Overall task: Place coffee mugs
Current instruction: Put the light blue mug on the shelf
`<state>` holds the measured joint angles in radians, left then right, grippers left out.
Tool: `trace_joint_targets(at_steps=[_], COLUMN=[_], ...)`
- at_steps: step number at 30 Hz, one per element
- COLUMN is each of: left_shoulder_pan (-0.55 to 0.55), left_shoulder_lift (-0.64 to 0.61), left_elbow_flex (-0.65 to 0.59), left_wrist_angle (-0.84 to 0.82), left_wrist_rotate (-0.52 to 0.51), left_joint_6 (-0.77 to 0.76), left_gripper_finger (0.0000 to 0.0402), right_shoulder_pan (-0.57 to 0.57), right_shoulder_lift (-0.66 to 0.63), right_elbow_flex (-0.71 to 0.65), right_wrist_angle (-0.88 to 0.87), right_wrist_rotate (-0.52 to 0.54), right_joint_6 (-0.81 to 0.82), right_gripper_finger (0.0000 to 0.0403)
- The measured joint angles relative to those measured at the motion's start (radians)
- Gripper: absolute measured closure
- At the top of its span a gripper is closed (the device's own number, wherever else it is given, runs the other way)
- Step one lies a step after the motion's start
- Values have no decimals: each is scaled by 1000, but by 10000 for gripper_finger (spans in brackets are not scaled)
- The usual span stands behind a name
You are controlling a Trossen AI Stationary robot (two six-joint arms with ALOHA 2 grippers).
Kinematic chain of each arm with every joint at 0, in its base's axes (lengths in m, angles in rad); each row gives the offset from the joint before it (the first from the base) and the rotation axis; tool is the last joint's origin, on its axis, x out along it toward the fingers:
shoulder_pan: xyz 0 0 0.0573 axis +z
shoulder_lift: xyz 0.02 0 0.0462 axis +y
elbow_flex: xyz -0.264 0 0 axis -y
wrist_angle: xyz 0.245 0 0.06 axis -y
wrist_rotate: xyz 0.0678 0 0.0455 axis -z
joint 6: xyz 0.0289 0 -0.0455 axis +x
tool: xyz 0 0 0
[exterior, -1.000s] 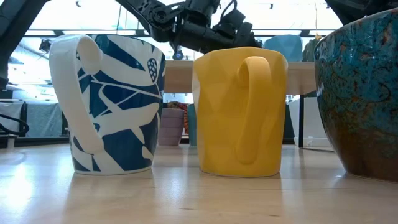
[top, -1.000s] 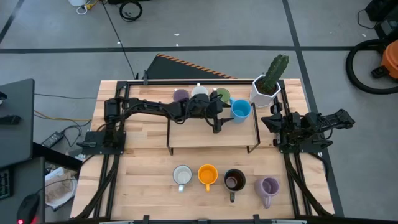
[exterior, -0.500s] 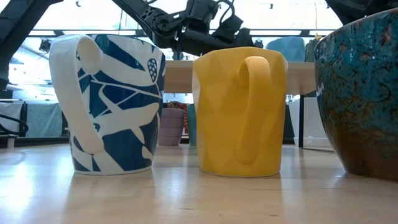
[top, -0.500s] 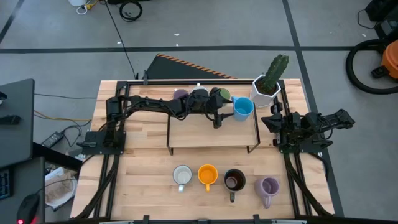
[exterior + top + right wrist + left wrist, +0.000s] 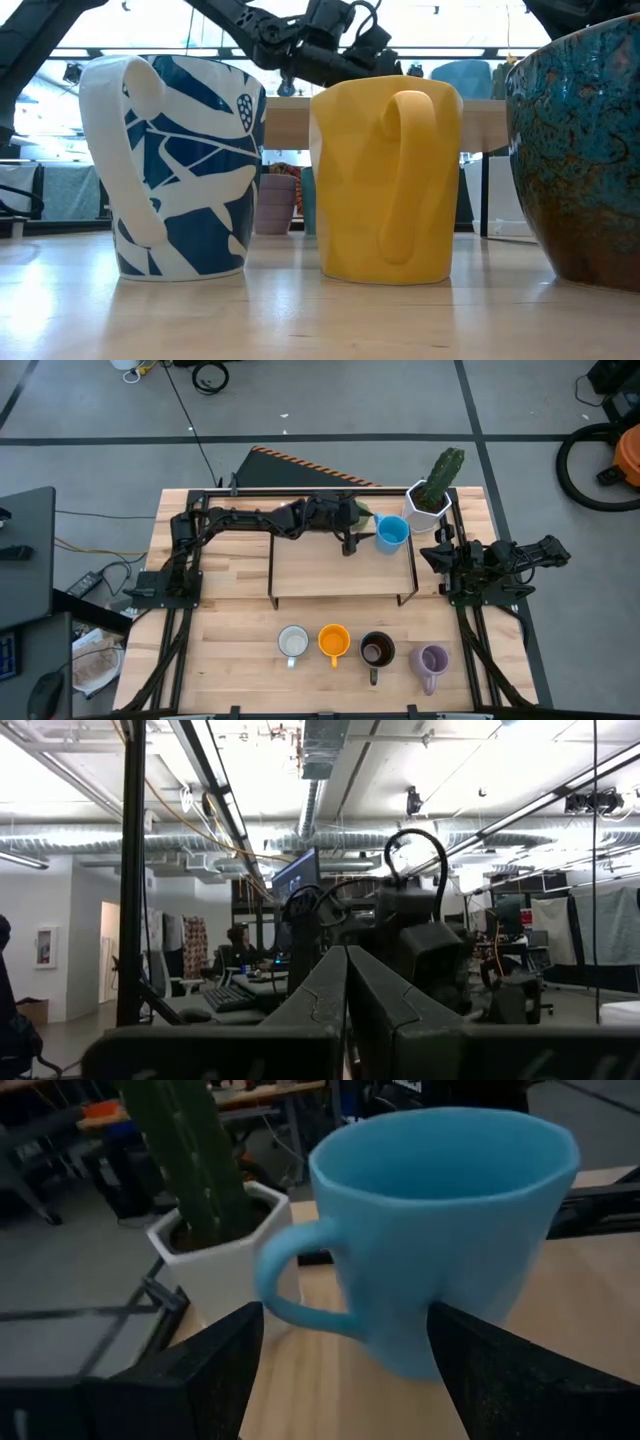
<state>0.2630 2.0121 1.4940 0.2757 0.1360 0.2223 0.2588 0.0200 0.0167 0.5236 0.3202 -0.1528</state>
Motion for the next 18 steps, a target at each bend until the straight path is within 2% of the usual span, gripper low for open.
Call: trace_joint_targets(at_steps=[3, 12, 18], left_shoulder_pan=[3, 5, 14], left_shoulder_lift=[-1, -1, 23], left_elbow_flex=[23, 26, 26], left_wrist_angle=[7, 25, 79], left_wrist_rotate=[-12, -154, -159], left_joint_6=[31, 144, 151], left_gripper_finger=[114, 114, 114], right_shoulder_pan=[0, 0, 0], right_shoulder_lift=[0, 0, 0], right_elbow_flex=[0, 0, 0], right_wrist_angle=[0, 0, 0], right_wrist_rotate=[0, 0, 0], right_joint_6=[0, 0, 0], right_gripper_finger=[385, 385, 385])
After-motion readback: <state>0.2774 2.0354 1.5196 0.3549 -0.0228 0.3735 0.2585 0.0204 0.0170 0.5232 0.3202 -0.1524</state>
